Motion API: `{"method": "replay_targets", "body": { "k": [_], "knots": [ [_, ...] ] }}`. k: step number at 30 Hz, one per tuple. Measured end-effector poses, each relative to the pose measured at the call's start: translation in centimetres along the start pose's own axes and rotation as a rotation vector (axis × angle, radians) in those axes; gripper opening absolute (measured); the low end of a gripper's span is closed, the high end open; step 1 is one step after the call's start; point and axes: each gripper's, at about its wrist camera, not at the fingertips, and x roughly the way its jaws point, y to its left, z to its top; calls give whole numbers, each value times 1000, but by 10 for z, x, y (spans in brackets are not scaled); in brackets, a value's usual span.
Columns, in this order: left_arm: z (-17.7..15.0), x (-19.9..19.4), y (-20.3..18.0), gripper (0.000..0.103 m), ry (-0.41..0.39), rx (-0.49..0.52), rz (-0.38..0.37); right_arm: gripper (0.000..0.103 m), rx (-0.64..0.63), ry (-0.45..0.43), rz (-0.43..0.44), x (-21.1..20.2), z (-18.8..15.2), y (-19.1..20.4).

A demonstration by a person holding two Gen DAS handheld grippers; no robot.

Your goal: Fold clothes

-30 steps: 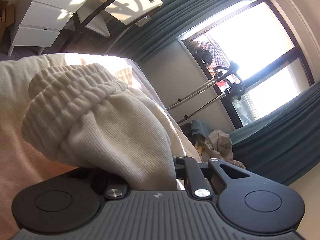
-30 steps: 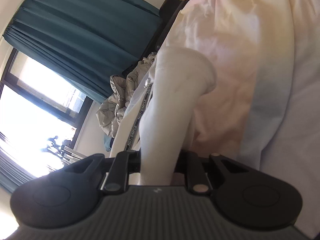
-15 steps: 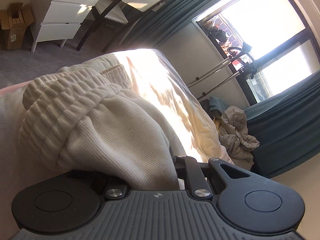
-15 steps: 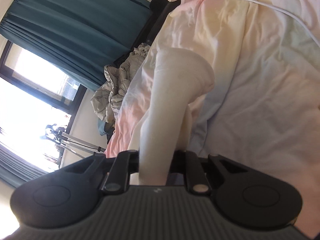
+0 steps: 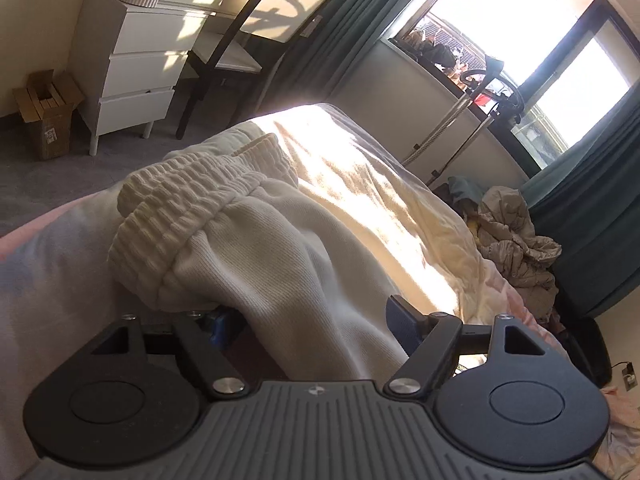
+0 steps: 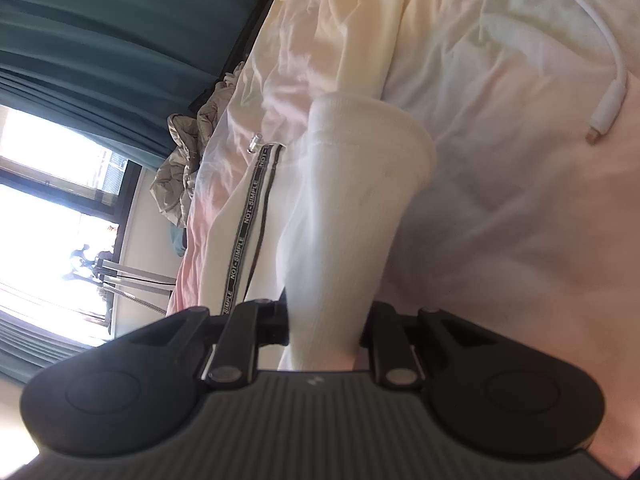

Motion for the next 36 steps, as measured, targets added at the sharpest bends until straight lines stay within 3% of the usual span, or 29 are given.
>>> {"method": "replay_targets", "body": {
  "k": [5, 10, 13, 21, 24, 28, 36],
  "knots": [
    [-8, -25, -34, 86, -42, 119, 49, 19, -4, 7, 10, 3, 1, -6],
    [-27, -29, -94, 86, -108, 273, 26, 19, 6, 8, 35, 1, 3, -5],
    [-47, -21, -136, 87, -128, 360, -21, 19, 12, 10, 44, 1, 4, -6],
    [-119, 24, -225, 87, -50, 538, -152, 19, -3, 2, 59, 3, 4, -5],
    [-144, 40, -242, 87, -68, 624, -155, 19, -7, -5, 58, 5, 3, -3],
    [-166, 64, -242, 87, -38, 631, -168, 19, -68, -15, 48, 7, 2, 3],
    [-179, 93, -224, 87, 11, 676, -155, 19, -137, -59, 15, 9, -4, 17]
  ]
}}
